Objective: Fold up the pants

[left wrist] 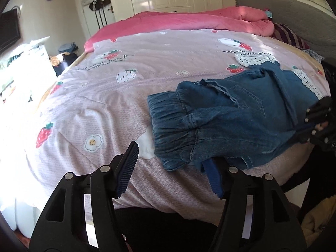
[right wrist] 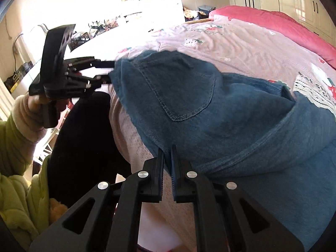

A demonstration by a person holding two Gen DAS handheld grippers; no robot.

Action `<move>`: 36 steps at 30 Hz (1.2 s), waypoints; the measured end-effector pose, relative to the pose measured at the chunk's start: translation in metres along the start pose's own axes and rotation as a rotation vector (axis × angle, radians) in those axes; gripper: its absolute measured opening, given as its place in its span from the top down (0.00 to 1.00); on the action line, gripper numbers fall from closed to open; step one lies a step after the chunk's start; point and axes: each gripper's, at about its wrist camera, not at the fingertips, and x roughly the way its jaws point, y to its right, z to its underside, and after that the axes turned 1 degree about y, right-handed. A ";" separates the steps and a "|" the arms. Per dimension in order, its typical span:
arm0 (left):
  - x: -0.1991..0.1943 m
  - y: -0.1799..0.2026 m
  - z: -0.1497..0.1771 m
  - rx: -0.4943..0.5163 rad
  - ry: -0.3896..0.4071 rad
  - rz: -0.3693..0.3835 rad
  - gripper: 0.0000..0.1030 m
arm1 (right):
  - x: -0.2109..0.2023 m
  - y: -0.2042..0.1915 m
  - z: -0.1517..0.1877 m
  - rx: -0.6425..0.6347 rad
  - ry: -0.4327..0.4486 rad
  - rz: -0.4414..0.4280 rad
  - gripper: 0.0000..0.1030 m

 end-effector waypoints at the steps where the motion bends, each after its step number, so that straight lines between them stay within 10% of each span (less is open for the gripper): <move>1: 0.004 -0.001 0.002 -0.005 -0.023 0.008 0.48 | 0.005 0.001 0.002 0.009 -0.017 0.004 0.94; 8: 0.002 -0.031 0.018 -0.161 -0.115 0.100 0.44 | 0.006 0.012 0.006 0.067 -0.027 -0.025 0.94; 14: -0.048 -0.056 0.003 -0.292 0.006 0.091 0.40 | 0.008 0.011 0.007 0.076 -0.020 -0.020 0.92; 22: -0.029 0.019 -0.033 -0.179 0.026 0.207 0.42 | -0.004 0.006 0.011 0.090 -0.013 0.000 0.87; 29: 0.012 0.054 -0.011 -0.044 -0.089 0.116 0.72 | -0.054 0.011 0.006 0.111 0.111 0.039 0.67; 36: 0.040 0.049 0.006 -0.084 -0.133 0.136 0.73 | -0.028 0.031 -0.005 0.170 0.062 0.087 0.64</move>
